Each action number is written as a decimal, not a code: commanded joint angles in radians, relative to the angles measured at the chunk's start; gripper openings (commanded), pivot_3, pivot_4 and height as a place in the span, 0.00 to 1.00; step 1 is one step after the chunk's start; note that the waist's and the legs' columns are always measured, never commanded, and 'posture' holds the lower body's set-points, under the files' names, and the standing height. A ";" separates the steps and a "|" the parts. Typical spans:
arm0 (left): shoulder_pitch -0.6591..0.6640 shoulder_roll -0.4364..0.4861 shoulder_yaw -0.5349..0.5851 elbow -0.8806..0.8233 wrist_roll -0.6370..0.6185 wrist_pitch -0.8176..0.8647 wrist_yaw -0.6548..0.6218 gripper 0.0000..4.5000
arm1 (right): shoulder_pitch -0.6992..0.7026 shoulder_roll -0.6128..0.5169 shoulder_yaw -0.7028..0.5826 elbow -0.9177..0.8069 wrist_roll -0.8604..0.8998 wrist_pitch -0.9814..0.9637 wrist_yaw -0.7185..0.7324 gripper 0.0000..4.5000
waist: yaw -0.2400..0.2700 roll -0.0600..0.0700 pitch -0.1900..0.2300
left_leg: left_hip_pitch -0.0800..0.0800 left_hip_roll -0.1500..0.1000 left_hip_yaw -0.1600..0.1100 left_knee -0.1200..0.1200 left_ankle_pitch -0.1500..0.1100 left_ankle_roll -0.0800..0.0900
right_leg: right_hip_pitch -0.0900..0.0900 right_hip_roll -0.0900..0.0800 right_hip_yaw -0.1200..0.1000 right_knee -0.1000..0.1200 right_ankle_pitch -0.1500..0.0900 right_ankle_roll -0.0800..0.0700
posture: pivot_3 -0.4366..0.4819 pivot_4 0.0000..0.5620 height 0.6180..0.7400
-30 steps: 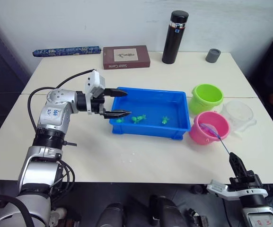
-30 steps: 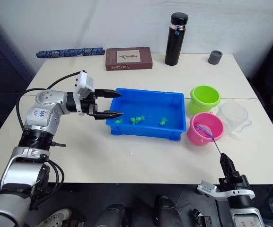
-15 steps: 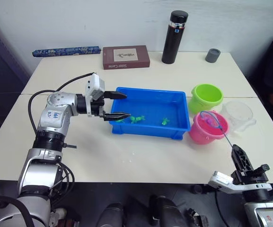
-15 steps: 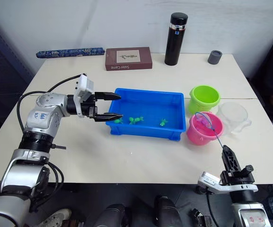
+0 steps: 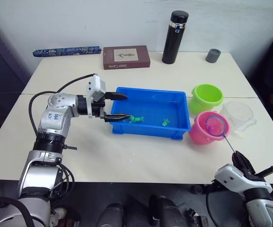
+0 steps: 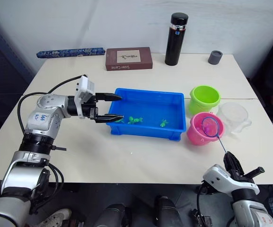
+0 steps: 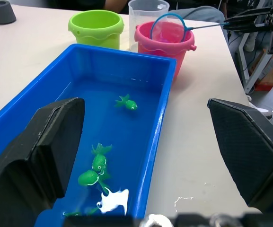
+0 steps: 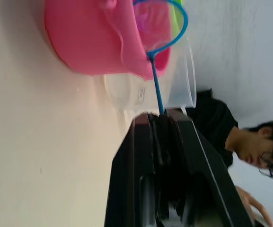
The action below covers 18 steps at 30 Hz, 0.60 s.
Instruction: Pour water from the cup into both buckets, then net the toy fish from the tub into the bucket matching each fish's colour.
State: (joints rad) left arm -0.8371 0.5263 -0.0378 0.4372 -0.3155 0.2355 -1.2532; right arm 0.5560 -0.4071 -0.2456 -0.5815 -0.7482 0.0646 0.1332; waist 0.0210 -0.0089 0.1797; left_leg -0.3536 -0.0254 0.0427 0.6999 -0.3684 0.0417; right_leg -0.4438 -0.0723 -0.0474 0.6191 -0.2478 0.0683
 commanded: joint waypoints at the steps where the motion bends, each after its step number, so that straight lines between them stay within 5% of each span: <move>1: 0.003 0.004 0.028 -0.043 -0.025 0.003 0.005 1.00 | -0.007 -0.005 -0.022 -0.050 -0.069 -0.005 -0.035 0.00 | 0.000 0.000 0.000 | 0.000 0.000 0.000 0.000 0.000 0.000 | 0.000 0.000 0.000 0.000 0.000 0.000 | 0.48 0.27 1.00; 18: 0.018 0.004 0.028 -0.078 -0.033 0.019 0.023 1.00 | 0.030 -0.220 -0.097 0.026 -0.669 -0.045 -0.283 0.00 | 0.002 0.000 0.000 | 0.000 -0.001 0.000 0.000 0.000 0.000 | 0.000 0.000 0.000 0.000 0.000 0.000 | 0.48 0.27 1.00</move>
State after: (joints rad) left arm -0.8187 0.5257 -0.0359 0.4002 -0.3262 0.2542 -1.2335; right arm 0.5794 -0.6183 -0.3246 -0.5427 -1.3756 0.0058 -0.1249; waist 0.0227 -0.0092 0.1795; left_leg -0.3537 -0.0262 0.0428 0.6998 -0.3682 0.0413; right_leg -0.4440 -0.0724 -0.0476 0.6194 -0.2479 0.0682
